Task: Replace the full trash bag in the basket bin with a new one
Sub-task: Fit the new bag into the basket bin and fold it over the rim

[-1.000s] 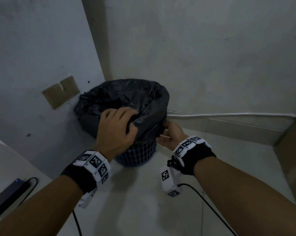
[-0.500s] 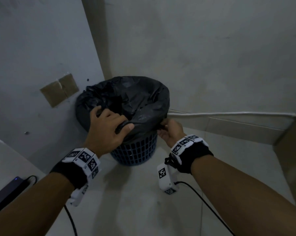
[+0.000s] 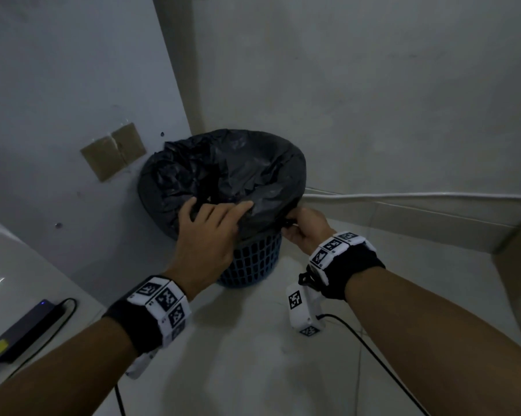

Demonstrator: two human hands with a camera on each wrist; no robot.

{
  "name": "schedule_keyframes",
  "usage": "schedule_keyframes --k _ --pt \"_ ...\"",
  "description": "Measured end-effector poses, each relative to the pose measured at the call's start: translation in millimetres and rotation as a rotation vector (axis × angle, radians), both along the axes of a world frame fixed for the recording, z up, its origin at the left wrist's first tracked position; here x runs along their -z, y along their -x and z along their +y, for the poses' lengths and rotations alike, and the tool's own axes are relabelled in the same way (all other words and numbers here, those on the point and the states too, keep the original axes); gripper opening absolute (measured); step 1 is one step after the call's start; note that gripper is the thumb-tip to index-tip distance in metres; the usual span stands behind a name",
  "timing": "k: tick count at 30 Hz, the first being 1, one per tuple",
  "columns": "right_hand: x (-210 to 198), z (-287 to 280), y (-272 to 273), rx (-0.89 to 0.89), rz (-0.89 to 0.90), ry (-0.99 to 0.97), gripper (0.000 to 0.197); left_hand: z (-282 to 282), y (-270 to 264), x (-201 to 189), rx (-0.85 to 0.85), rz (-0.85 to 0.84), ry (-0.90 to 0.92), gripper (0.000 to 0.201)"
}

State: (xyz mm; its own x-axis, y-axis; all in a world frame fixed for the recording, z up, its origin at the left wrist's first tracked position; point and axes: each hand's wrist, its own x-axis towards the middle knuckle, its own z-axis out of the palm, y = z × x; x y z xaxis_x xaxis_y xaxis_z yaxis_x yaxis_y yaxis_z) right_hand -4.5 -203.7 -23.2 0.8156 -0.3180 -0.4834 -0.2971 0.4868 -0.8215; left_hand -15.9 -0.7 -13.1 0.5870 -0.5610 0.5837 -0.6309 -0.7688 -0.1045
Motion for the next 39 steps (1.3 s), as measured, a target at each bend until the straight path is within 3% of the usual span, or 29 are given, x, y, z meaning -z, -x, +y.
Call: schedule_keyframes --k 3,7,10,13,15,19,23,29,31,34,37,39 --pt "-1 -1 0 0.02 -0.037 0.075 0.022 8 -10 1 -0.045 -0.002 0.022 0.037" --pt "5 4 3 -0.062 -0.053 0.162 0.016 19 -14 -4 -0.006 0.119 0.133 0.034" --pt "6 5 4 -0.114 -0.051 0.234 0.012 30 -13 -7 -0.138 0.03 0.093 0.032" --pt "6 3 5 -0.124 -0.071 0.312 0.02 31 9 -5 -0.2 0.067 0.396 0.03" --pt "6 2 6 -0.109 -0.085 0.357 0.028 21 31 7 -0.178 0.22 0.615 0.032" --pt "4 6 9 -0.09 -0.126 0.463 0.027 -14 57 20 -0.093 0.964 0.96 0.018" --pt "2 10 15 -0.142 -0.171 0.691 0.013 -45 49 9 -0.168 1.296 1.222 0.011" --pt "6 16 29 -0.181 -0.22 0.899 0.011 -71 36 11 -0.161 1.464 1.582 0.018" --pt "4 18 35 -0.235 -0.24 0.93 0.002 -75 34 14 -0.166 1.496 1.694 0.017" --pt "1 23 39 -0.268 -0.255 0.843 0.01 -77 30 15 -0.186 1.488 1.824 0.024" --pt "4 24 39 -0.288 -0.254 0.779 0.035 -76 29 11 -0.161 1.513 1.836 0.018" --pt "8 22 39 -0.324 -0.266 0.8 0.036 -76 29 8 -0.147 1.53 1.804 0.016"
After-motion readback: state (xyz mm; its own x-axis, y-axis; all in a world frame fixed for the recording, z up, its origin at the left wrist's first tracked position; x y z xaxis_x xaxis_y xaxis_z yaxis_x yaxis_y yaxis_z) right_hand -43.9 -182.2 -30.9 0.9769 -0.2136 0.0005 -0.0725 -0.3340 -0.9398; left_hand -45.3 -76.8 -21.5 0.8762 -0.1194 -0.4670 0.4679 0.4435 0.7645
